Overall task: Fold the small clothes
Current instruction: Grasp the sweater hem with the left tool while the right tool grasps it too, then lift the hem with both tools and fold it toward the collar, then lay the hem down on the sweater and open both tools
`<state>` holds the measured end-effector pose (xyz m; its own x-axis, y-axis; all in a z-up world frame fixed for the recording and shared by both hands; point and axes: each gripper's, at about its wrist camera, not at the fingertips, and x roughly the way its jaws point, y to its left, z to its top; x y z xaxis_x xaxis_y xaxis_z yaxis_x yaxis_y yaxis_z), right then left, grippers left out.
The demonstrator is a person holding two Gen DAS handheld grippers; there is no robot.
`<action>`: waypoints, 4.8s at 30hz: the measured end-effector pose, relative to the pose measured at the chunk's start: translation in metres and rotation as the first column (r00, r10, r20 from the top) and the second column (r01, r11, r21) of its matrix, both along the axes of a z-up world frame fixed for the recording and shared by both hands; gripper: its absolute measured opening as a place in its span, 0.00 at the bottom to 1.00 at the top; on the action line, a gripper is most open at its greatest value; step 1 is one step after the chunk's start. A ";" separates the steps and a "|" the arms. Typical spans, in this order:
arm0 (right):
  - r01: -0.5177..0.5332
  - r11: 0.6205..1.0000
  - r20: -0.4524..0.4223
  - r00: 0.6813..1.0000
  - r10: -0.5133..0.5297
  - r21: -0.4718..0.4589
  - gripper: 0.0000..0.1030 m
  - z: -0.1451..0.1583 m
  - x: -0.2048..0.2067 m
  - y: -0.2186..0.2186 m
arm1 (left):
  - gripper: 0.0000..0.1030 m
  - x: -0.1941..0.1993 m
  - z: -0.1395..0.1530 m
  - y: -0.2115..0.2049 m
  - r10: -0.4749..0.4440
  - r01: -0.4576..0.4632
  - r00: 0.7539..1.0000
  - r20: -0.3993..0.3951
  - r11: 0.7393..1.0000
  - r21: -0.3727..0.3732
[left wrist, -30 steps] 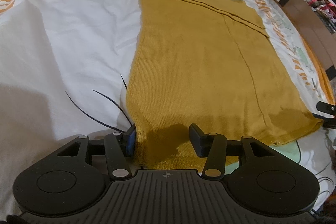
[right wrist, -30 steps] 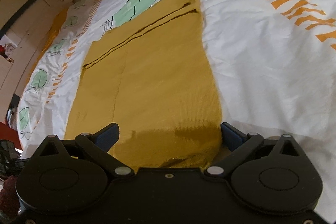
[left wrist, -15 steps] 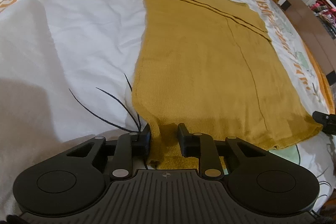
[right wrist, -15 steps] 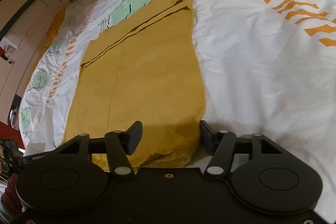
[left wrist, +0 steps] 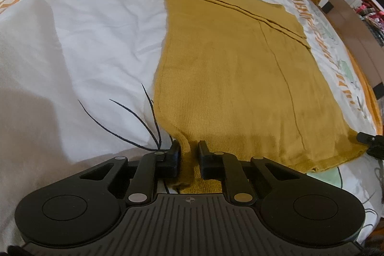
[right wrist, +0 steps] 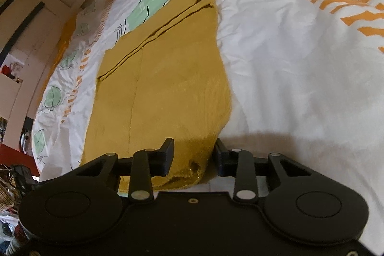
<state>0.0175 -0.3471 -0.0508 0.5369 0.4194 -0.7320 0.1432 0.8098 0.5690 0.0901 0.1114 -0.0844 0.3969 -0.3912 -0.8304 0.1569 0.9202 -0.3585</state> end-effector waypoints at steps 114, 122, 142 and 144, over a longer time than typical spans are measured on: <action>-0.009 0.866 0.244 0.958 0.151 -0.499 0.78 -0.004 0.293 0.057 | 0.34 0.279 0.032 -0.085 -0.026 -0.013 0.950 0.312 0.992 0.122; -0.030 0.849 0.161 0.978 0.135 -0.527 0.81 -0.032 0.240 0.043 | 0.34 0.212 0.004 -0.080 -0.084 0.030 0.959 0.271 0.980 0.196; 0.014 0.924 0.217 0.973 0.075 -0.383 0.99 -0.050 0.210 0.018 | 0.38 0.175 -0.022 -0.064 0.026 -0.064 0.962 0.272 0.989 0.133; 0.019 0.932 0.219 0.974 0.065 -0.363 0.99 -0.050 0.210 0.017 | 0.38 0.176 -0.022 -0.065 0.024 -0.063 0.964 0.267 0.988 0.141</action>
